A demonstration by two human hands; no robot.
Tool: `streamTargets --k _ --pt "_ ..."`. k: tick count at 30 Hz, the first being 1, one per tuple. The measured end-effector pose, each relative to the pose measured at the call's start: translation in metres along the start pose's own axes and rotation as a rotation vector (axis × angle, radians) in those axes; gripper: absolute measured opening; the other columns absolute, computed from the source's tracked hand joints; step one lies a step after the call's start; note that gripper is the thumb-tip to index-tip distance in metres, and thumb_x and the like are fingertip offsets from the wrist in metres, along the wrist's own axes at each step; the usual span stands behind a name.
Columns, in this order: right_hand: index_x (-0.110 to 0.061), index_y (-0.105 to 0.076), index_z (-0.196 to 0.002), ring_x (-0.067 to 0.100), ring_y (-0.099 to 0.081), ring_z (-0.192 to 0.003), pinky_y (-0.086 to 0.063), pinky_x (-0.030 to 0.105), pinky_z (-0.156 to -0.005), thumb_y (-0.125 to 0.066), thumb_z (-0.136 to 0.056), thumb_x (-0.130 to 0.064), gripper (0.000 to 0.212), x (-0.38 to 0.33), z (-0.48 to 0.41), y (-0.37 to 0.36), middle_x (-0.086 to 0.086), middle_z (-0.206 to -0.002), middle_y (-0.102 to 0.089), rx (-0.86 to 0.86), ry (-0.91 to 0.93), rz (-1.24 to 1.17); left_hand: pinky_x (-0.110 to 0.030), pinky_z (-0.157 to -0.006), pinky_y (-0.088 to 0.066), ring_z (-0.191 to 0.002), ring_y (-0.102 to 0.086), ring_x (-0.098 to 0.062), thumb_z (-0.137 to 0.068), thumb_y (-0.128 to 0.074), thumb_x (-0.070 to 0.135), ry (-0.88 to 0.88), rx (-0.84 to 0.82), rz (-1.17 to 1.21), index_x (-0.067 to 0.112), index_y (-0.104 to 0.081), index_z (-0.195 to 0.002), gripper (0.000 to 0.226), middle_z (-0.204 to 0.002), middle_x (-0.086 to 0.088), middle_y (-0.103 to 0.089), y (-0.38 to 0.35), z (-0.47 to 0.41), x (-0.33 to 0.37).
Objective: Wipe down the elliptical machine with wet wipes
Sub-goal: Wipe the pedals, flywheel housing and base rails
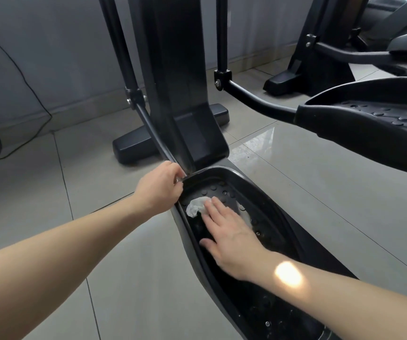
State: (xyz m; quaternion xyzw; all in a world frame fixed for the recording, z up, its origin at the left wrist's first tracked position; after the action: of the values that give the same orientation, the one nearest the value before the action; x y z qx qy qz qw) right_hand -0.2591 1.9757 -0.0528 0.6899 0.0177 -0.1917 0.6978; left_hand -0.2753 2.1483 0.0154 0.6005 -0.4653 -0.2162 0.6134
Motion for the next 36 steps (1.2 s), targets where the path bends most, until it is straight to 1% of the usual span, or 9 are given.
streamTargets --k 4,11,16,20,23,27,29,33,36 --pt "-0.024 -0.004 -0.165 0.015 0.027 -0.154 0.011 0.038 -0.127 0.001 -0.091 -0.050 0.078 0.003 -0.017 -0.008 -0.004 -0.169 0.017 -0.015 0.041 0.032 -0.037 -0.081 -0.053 -0.085 -0.057 -0.015 -0.095 -0.061 0.026 0.048 -0.053 0.047 0.022 -0.064 -0.099 0.007 -0.094 0.007 -0.056 -0.005 0.000 -0.014" --pt "-0.015 -0.018 -0.163 0.025 0.005 -0.159 0.010 0.036 -0.127 -0.001 -0.092 -0.048 0.080 -0.001 -0.047 -0.015 0.006 -0.172 -0.007 -0.071 0.167 0.110 -0.031 -0.075 -0.045 -0.082 -0.055 -0.016 -0.093 -0.062 0.021 0.077 -0.043 0.110 0.018 -0.066 -0.096 0.006 -0.091 0.004 -0.056 -0.008 -0.002 -0.016" --pt "-0.002 -0.013 -0.161 0.034 -0.007 -0.157 -0.005 0.042 -0.129 -0.021 -0.109 -0.037 0.063 0.055 -0.062 0.010 0.016 -0.169 -0.012 -0.018 -0.164 0.112 -0.031 -0.077 -0.047 -0.084 -0.056 -0.014 -0.095 -0.060 0.024 0.085 -0.071 0.122 0.021 -0.064 -0.096 0.005 -0.093 0.004 -0.056 -0.010 -0.002 -0.018" --pt "0.008 -0.051 -0.140 0.043 -0.044 -0.141 -0.026 0.047 -0.125 -0.034 -0.096 -0.023 0.057 -0.001 -0.062 0.008 0.027 -0.147 -0.050 0.060 0.103 -0.045 -0.032 -0.075 -0.046 -0.083 -0.056 -0.017 -0.092 -0.060 0.022 0.083 -0.051 0.104 0.019 -0.065 -0.095 0.006 -0.089 0.004 -0.057 -0.009 -0.004 -0.020" --pt "0.006 -0.043 -0.149 0.034 -0.031 -0.151 -0.004 0.029 -0.126 -0.035 -0.092 -0.015 0.061 -0.012 -0.056 0.001 0.022 -0.159 -0.039 0.011 0.190 -0.017 -0.032 -0.077 -0.047 -0.084 -0.056 -0.017 -0.093 -0.059 0.021 0.079 -0.040 0.089 0.018 -0.067 -0.096 0.009 -0.091 0.004 -0.059 -0.008 -0.005 -0.018" --pt "-0.004 -0.015 -0.161 0.024 -0.010 -0.158 -0.004 0.034 -0.129 -0.034 -0.103 -0.014 0.063 0.042 -0.067 0.018 0.013 -0.170 -0.014 0.051 -0.084 0.021 -0.031 -0.078 -0.047 -0.087 -0.058 -0.018 -0.096 -0.057 0.022 0.086 -0.053 0.090 0.019 -0.067 -0.098 0.011 -0.097 0.001 -0.059 -0.007 -0.002 -0.016" --pt "-0.004 -0.009 -0.162 0.022 -0.003 -0.158 0.000 0.032 -0.128 -0.035 -0.106 -0.015 0.063 0.040 -0.063 0.019 0.012 -0.171 -0.007 0.036 -0.105 -0.019 -0.032 -0.079 -0.049 -0.088 -0.059 -0.018 -0.096 -0.058 0.022 0.083 -0.059 0.090 0.019 -0.068 -0.099 0.011 -0.098 0.001 -0.059 -0.006 -0.001 -0.015" --pt "0.006 -0.037 -0.153 0.031 -0.030 -0.152 -0.006 0.035 -0.125 -0.040 -0.093 -0.006 0.061 -0.010 -0.013 0.015 0.022 -0.160 -0.036 0.147 0.132 -0.049 -0.033 -0.082 -0.051 -0.089 -0.059 -0.018 -0.096 -0.059 0.022 0.061 -0.054 0.083 0.019 -0.068 -0.102 0.011 -0.100 0.002 -0.061 -0.002 0.003 -0.014" --pt "0.003 -0.045 -0.149 0.025 -0.027 -0.154 -0.008 0.026 -0.127 -0.031 -0.088 -0.014 0.065 -0.023 0.016 -0.003 0.015 -0.160 -0.039 0.020 0.294 -0.071 -0.032 -0.083 -0.050 -0.090 -0.058 -0.018 -0.096 -0.059 0.022 0.049 -0.044 0.079 0.018 -0.068 -0.103 0.012 -0.102 0.002 -0.061 0.000 0.005 -0.013"
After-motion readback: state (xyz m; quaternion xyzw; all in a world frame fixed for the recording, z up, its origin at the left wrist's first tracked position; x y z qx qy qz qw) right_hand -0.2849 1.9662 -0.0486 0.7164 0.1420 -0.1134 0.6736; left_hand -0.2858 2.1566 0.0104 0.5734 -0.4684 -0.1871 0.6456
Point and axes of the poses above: each hand's wrist, its own z-axis away from the middle knuckle, its own y-axis out of the back of the hand, x = y × z, the point moved 10 cm from there along -z, towards the middle knuckle
